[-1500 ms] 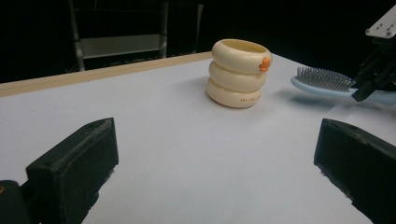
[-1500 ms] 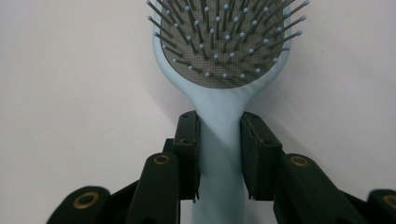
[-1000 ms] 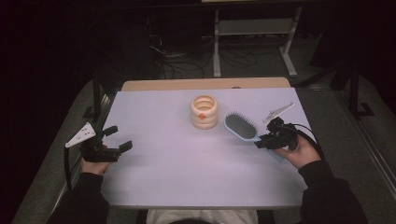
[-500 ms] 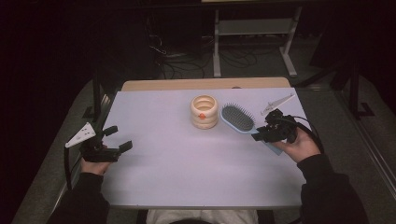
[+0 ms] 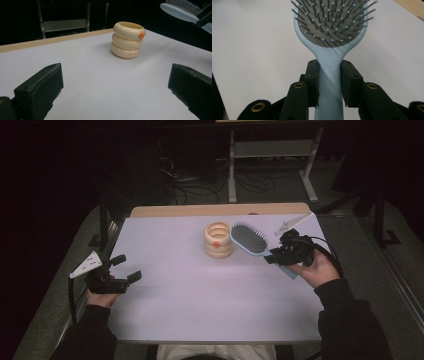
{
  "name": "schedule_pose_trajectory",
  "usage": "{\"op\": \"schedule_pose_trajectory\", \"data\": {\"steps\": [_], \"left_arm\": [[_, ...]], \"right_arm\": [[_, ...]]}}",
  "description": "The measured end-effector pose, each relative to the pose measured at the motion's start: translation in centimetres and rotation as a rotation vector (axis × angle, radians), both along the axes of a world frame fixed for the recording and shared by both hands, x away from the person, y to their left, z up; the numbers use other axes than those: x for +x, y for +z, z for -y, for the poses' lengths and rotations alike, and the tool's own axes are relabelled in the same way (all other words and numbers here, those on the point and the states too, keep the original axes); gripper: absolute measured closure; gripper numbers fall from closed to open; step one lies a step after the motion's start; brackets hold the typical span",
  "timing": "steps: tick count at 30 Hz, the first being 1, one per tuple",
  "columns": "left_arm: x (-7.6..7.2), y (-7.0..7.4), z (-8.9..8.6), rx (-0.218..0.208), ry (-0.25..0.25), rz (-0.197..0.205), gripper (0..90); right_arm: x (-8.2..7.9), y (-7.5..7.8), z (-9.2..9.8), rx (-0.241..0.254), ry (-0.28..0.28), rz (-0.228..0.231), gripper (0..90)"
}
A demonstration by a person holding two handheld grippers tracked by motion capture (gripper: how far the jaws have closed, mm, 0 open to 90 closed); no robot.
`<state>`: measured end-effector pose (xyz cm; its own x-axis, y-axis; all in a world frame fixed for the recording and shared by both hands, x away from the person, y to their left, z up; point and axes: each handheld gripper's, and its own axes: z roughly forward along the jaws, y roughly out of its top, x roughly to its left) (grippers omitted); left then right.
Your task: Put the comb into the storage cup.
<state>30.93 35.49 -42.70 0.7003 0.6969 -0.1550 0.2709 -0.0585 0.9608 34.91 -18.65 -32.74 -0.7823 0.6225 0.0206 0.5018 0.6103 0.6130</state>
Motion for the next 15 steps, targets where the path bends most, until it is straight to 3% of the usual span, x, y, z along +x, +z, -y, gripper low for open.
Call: {"op": "schedule_pose_trajectory", "data": {"steps": [15], "left_arm": [[0.0,0.0,0.0,0.002,0.000,0.001,0.0]], "right_arm": [[0.3,2.7,-1.9,0.022,0.038,0.051,68.4]]}}
